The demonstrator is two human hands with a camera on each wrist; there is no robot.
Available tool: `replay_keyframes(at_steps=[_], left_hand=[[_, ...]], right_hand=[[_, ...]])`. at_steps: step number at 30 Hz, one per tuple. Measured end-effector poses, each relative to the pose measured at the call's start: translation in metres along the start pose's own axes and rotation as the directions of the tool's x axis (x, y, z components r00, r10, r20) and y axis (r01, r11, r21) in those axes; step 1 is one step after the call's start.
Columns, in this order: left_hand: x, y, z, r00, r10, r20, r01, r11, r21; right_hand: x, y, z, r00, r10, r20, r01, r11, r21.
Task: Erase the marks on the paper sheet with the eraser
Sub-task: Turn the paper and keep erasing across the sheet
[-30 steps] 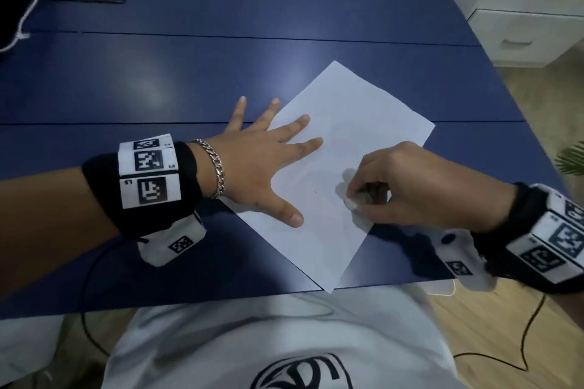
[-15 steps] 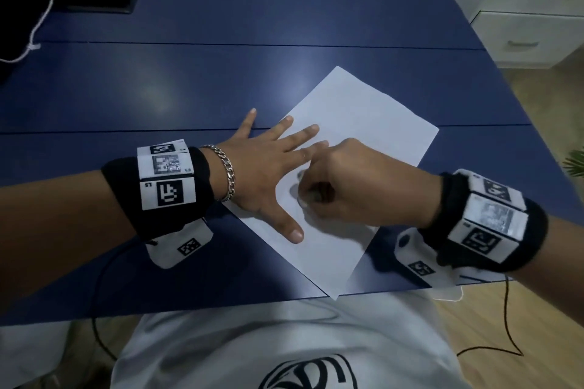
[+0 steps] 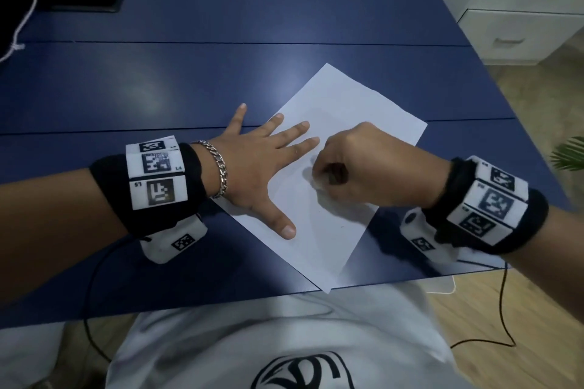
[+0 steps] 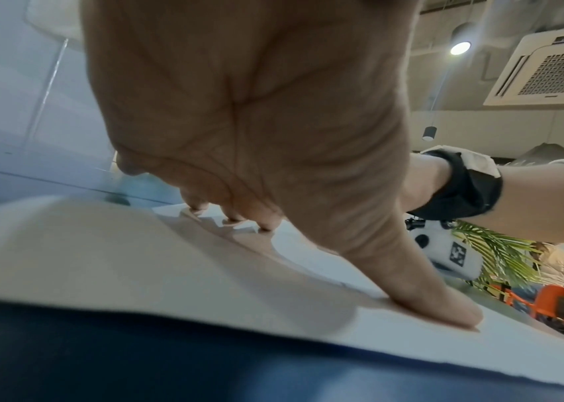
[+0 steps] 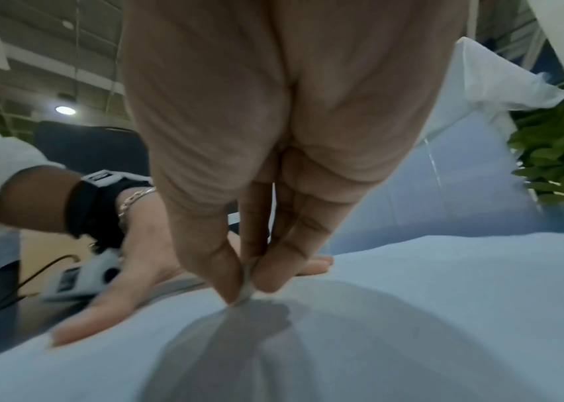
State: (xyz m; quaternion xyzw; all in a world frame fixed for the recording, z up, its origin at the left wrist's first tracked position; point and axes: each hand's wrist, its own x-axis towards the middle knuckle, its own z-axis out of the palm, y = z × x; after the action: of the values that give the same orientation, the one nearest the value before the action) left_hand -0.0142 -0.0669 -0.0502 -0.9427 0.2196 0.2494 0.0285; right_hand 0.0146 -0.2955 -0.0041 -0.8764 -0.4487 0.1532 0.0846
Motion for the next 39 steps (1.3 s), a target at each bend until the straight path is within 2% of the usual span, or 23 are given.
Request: replay_keyframes(at_steps=[2, 4, 5, 6, 7, 9, 13, 15, 18, 21, 24, 26, 30, 36, 39], left_hand=[[0.000, 0.000, -0.001, 1.000, 0.004, 0.017, -0.004, 1.000, 0.001], [0.000, -0.001, -0.001, 1.000, 0.021, 0.006, -0.021, 1.000, -0.001], [-0.001, -0.002, -0.001, 0.999, 0.033, -0.005, -0.033, 0.999, -0.004], [-0.001, -0.003, -0.001, 0.999, 0.046, -0.016, -0.046, 0.999, -0.005], [-0.002, -0.004, -0.001, 0.998, 0.057, -0.030, -0.057, 0.998, -0.002], [-0.007, -0.006, -0.003, 0.996, 0.058, -0.070, -0.058, 0.998, 0.011], [-0.026, -0.022, -0.018, 0.991, -0.012, -0.136, -0.007, 0.990, -0.140], [-0.030, -0.031, -0.022, 0.990, 0.012, -0.142, -0.039, 0.982, -0.183], [-0.026, -0.037, -0.023, 0.994, 0.052, -0.094, -0.073, 0.971, -0.228], [-0.018, -0.038, -0.017, 0.995, 0.076, -0.062, -0.087, 0.975, -0.203], [-0.017, -0.039, -0.011, 0.997, 0.059, -0.056, -0.068, 0.984, -0.165], [-0.020, -0.037, -0.009, 0.997, 0.048, -0.064, -0.058, 0.985, -0.165], [-0.033, -0.031, -0.009, 0.995, 0.002, -0.096, -0.018, 0.985, -0.170], [-0.058, -0.029, 0.004, 0.990, 0.015, -0.137, -0.033, 0.991, -0.132], [-0.068, -0.027, 0.009, 0.992, 0.034, -0.121, -0.047, 0.993, -0.108]], right_hand=[[-0.013, -0.011, 0.004, 0.993, -0.048, 0.106, 0.042, 0.997, 0.058], [-0.031, -0.012, 0.003, 0.980, -0.043, 0.196, 0.009, 0.985, 0.171], [-0.039, -0.005, -0.001, 0.989, -0.002, 0.148, -0.028, 0.979, 0.203], [-0.046, 0.007, -0.006, 0.997, 0.067, 0.042, -0.075, 0.968, 0.239], [-0.055, 0.020, -0.011, 0.983, 0.163, -0.080, -0.132, 0.946, 0.296], [-0.075, 0.044, -0.023, 0.905, 0.344, -0.249, -0.226, 0.887, 0.402], [-0.119, 0.066, -0.033, 0.777, 0.526, -0.347, -0.271, 0.775, 0.571], [-0.129, 0.058, -0.030, 0.755, 0.564, -0.335, -0.273, 0.735, 0.621], [-0.125, 0.038, -0.016, 0.804, 0.523, -0.284, -0.328, 0.787, 0.522], [-0.114, 0.015, 0.002, 0.869, 0.425, -0.255, -0.310, 0.868, 0.388], [-0.106, -0.010, 0.016, 0.933, 0.331, -0.140, -0.270, 0.903, 0.335], [-0.103, -0.021, 0.024, 0.957, 0.284, -0.051, -0.252, 0.910, 0.329], [-0.101, -0.024, 0.029, 0.964, 0.265, 0.029, -0.261, 0.913, 0.314], [-0.106, -0.010, 0.022, 0.935, 0.352, 0.031, -0.352, 0.917, 0.189], [-0.105, 0.002, 0.020, 0.914, 0.406, 0.026, -0.405, 0.901, 0.159]])
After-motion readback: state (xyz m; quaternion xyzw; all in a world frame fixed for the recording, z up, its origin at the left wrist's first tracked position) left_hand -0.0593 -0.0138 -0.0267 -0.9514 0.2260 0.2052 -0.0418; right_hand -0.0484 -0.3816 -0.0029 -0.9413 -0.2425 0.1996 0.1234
